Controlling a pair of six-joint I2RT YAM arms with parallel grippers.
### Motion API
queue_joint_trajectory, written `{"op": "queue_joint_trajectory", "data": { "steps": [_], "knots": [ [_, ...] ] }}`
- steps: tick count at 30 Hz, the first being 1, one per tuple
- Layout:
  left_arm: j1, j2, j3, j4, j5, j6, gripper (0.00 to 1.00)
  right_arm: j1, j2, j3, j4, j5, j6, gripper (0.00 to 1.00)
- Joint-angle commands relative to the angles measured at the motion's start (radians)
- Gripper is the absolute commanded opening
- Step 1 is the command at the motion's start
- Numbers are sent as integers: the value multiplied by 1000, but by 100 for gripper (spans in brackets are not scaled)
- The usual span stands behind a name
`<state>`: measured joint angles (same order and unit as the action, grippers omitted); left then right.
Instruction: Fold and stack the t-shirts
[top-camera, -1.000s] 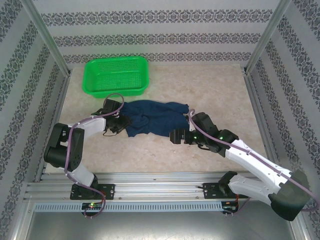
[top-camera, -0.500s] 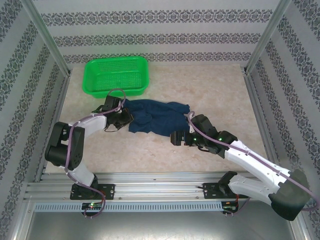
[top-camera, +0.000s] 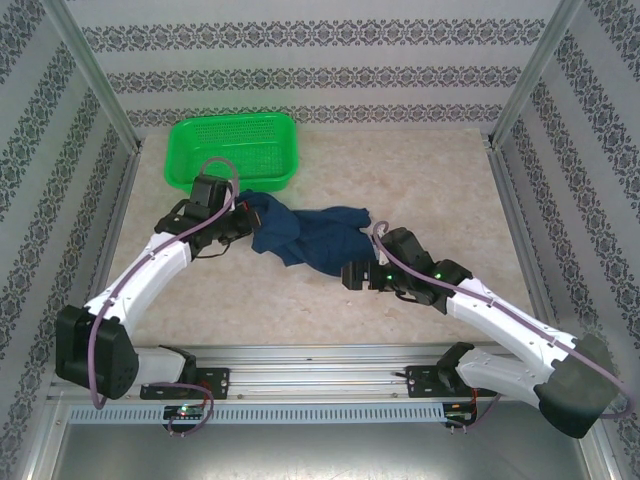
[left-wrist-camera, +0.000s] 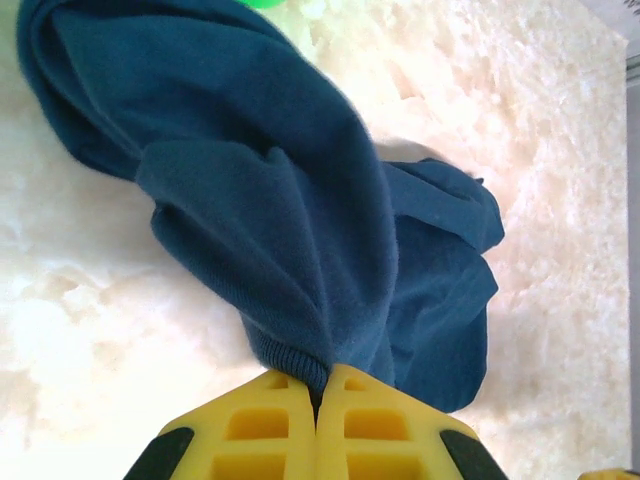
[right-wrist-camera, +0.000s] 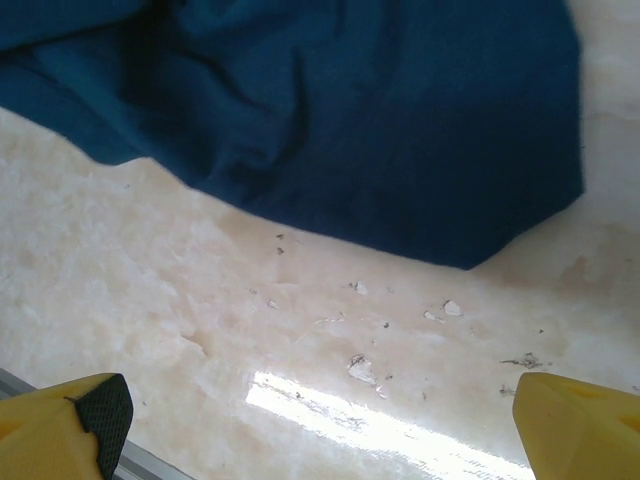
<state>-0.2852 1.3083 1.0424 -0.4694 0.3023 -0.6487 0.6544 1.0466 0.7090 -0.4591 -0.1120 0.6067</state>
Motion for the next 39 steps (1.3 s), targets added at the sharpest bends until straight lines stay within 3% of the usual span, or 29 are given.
{"op": "queue_joint_trajectory", "data": {
  "steps": [1,6,15,16,21,24,29,35,39],
  "knots": [
    [-63,20,82,-140,-69,78,0,-22,-4,1,-17,3,-26,98],
    [-188,184,203,-157,-73,92,0,-60,-47,-7,-59,2,-30,98],
    [-269,442,269,-52,54,54,1,-138,-170,-54,-140,-1,-13,98],
    [-272,452,273,-46,59,54,6,-143,-176,-57,-144,-3,-11,98],
    [-272,423,253,17,90,33,48,-152,-184,-70,-151,-11,-2,98],
    [-270,384,241,18,95,16,63,-153,-183,-75,-146,-12,2,98],
    [-242,273,171,12,92,-32,71,-153,-161,-71,-139,-15,-2,98],
    [-239,224,180,-167,-10,70,74,-153,-141,-77,-125,-20,5,98],
    [-209,192,108,-108,1,0,75,-153,-141,-80,-122,-25,7,98]
  ]
}}
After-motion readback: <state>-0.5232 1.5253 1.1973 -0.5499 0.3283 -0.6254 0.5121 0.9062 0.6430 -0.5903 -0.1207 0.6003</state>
